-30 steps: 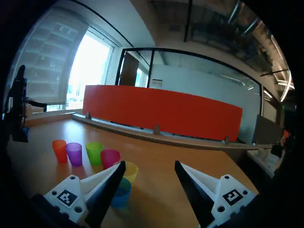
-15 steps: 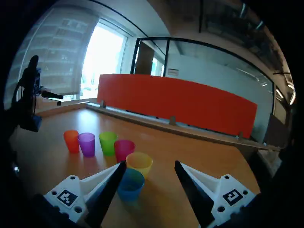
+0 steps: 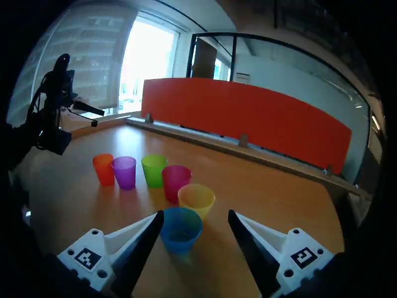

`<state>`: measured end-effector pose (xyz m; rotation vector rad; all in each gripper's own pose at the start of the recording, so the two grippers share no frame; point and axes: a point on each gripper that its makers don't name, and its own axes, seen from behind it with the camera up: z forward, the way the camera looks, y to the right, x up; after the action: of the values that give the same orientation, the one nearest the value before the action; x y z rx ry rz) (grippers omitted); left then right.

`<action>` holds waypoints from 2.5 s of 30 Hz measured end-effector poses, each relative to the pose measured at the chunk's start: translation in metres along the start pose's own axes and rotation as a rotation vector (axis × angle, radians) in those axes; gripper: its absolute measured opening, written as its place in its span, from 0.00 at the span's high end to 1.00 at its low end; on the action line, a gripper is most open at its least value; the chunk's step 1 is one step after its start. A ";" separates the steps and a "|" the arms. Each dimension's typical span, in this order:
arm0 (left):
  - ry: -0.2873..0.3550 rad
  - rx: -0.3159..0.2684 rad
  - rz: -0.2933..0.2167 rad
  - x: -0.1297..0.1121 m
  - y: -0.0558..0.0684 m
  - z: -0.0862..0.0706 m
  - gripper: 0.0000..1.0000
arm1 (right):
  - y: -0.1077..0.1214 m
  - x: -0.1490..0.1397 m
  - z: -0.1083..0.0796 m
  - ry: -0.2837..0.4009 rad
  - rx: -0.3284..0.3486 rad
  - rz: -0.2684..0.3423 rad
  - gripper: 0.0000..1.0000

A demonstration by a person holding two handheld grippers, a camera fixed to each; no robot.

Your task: Pour water

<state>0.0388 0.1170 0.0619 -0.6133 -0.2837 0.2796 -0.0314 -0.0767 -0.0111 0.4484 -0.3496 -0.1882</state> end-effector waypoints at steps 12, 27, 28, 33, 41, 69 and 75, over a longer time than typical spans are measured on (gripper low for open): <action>-0.067 -0.120 0.083 0.003 0.015 0.033 0.07 | -0.009 -0.010 0.003 -0.039 0.049 -0.021 0.00; -0.151 -0.247 0.123 0.007 0.032 0.073 0.07 | -0.009 -0.017 0.005 -0.065 0.078 -0.026 0.00; -0.158 -0.253 0.126 0.006 0.033 0.076 0.07 | -0.009 -0.018 0.006 -0.066 0.078 -0.026 0.00; -0.189 -0.284 0.153 0.002 0.038 0.089 0.07 | -0.010 -0.021 0.009 -0.072 0.087 -0.023 0.00; -0.237 -0.346 0.221 -0.004 0.055 0.107 0.07 | -0.011 -0.020 0.012 -0.073 0.094 -0.026 0.00; -0.406 -0.432 0.305 -0.036 0.081 0.155 0.07 | -0.013 -0.032 0.019 -0.093 0.120 0.001 0.00; -0.426 -0.419 0.308 -0.041 0.076 0.164 0.07 | -0.014 -0.033 0.019 -0.096 0.125 -0.001 0.00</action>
<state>-0.0680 0.2483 0.1368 -1.0141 -0.6701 0.6606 -0.0705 -0.0886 -0.0108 0.5647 -0.4565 -0.1899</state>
